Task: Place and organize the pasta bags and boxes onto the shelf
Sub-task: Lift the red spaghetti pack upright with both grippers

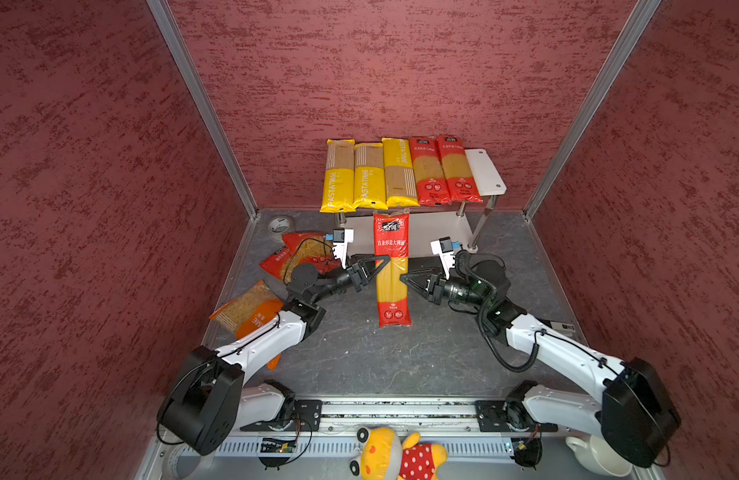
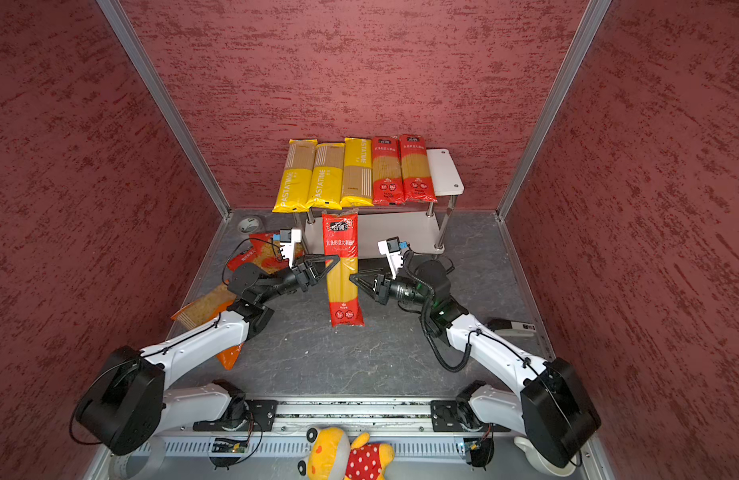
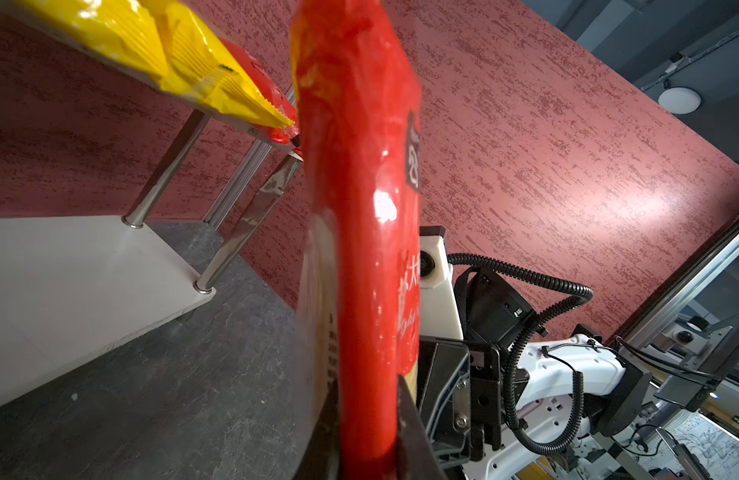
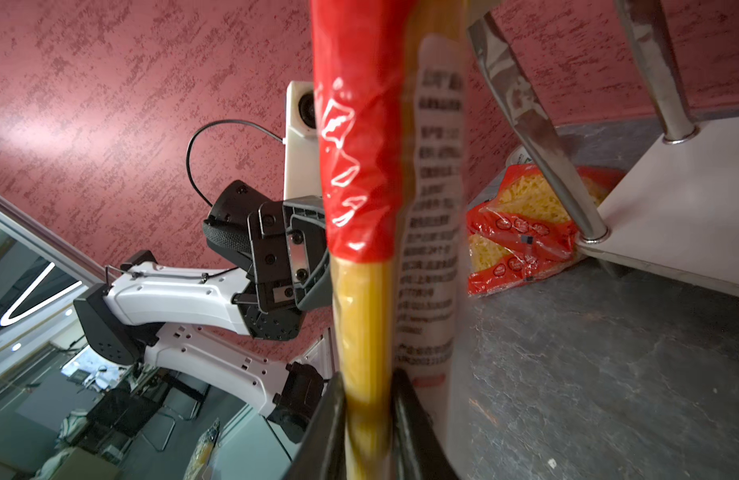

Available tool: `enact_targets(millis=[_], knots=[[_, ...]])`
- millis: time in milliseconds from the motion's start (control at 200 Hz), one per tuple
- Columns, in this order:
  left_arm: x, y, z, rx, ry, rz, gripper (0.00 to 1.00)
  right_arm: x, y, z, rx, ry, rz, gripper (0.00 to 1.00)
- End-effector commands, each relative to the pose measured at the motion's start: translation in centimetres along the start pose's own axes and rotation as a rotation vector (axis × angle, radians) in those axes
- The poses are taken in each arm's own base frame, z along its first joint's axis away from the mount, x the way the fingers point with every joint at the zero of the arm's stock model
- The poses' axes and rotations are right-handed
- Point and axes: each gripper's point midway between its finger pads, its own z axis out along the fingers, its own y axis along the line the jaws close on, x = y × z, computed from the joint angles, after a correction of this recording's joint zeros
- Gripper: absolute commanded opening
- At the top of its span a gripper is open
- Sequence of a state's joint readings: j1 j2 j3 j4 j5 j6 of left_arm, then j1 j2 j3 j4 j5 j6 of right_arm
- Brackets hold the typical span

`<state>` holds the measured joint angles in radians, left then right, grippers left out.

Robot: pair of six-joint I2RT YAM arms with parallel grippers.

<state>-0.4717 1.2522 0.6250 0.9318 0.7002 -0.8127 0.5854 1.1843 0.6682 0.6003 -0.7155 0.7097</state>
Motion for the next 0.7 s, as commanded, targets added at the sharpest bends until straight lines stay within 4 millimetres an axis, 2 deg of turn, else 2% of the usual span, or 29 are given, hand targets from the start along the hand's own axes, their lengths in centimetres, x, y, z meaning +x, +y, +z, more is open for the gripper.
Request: enact_targets(millis=[0, 195, 401, 516, 691], knots=[[-1.5, -3.1, 0.9, 0.079, -0.027, 0.057, 0.09, -2.5, 3.6, -0.6, -0.105, -0.115, -0.087, 0.30], [-4.9, -4.0, 0.6, 0.042, -0.156, 0.106, 0.04, -1.4, 2.4, -1.9, -0.064, -0.166, -0.065, 0.47], [-9.7, -5.8, 0.8, 0.031, -0.280, 0.185, 0.03, -0.4, 0.2, -4.4, 0.017, -0.301, 0.001, 0.57], [-12.2, -6.3, 0.5, 0.010, -0.382, 0.205, 0.03, -0.1, 0.3, -5.7, 0.006, -0.360, 0.017, 0.59], [-14.3, -6.5, 0.4, -0.031, -0.500, 0.231, 0.04, -0.2, 0.7, -6.2, 0.013, -0.396, -0.011, 0.64]])
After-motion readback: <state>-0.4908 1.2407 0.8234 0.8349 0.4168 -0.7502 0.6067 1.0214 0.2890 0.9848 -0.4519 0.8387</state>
